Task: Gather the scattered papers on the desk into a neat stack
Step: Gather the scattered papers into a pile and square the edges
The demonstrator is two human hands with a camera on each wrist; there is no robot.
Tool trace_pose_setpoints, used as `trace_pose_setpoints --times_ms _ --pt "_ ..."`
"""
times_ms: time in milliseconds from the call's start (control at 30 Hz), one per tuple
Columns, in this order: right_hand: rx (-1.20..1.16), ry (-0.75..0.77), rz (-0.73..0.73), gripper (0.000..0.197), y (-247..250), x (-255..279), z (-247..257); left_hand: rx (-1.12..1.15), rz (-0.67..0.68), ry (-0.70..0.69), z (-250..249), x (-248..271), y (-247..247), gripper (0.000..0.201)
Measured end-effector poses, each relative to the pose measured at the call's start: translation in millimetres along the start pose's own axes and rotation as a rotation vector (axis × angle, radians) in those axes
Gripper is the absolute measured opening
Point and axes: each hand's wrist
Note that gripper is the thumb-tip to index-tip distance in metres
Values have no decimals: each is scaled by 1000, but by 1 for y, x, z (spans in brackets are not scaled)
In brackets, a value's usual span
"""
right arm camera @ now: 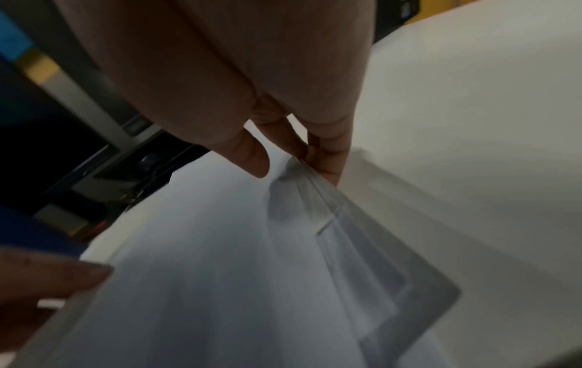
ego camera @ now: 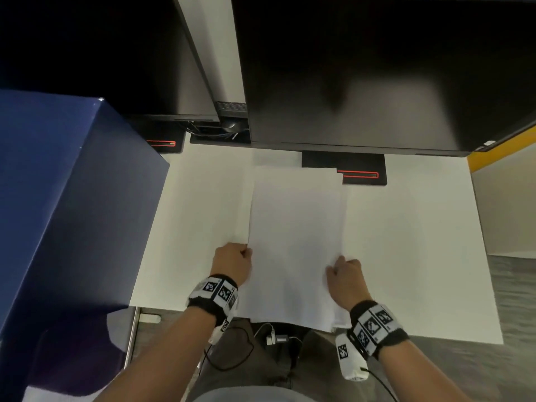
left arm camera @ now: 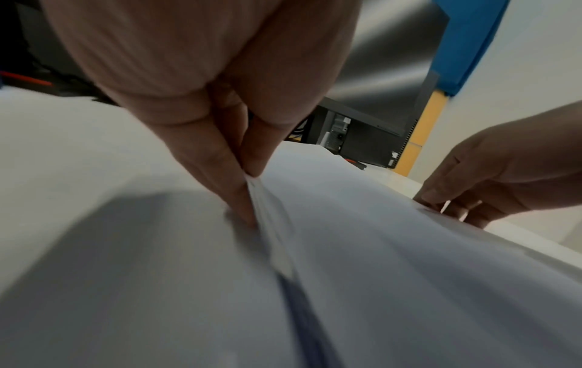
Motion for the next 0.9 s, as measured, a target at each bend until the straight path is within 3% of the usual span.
trace_pose_setpoints --times_ms 167,300,500,633,767,833,900 --pt "56 -17 -115 28 4 16 -27 -43 -24 50 10 21 4 34" --pt "202 5 -53 36 -9 36 -33 73 -28 46 16 34 -8 31" --pt "-13 -156 -16 39 11 27 -33 46 -61 89 16 34 2 41" --pt "-168 -175 -151 73 24 -7 -6 55 -195 114 2 -1 12 49" --pt "-203 -354 -142 104 23 -25 46 -4 -230 83 -34 -29 -6 80" --pt "-308 -441 -77 110 22 -31 64 -102 -193 66 -50 -36 -19 91" --pt "-401 -437 -14 103 23 -39 70 -135 -151 75 -60 -41 -26 86"
Point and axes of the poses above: each hand's wrist, its own x-axis away from the middle knuckle, its own y-axis out of the back of the hand, z = x × y, and after that the axes turned 15 degrees about -y, right-handed
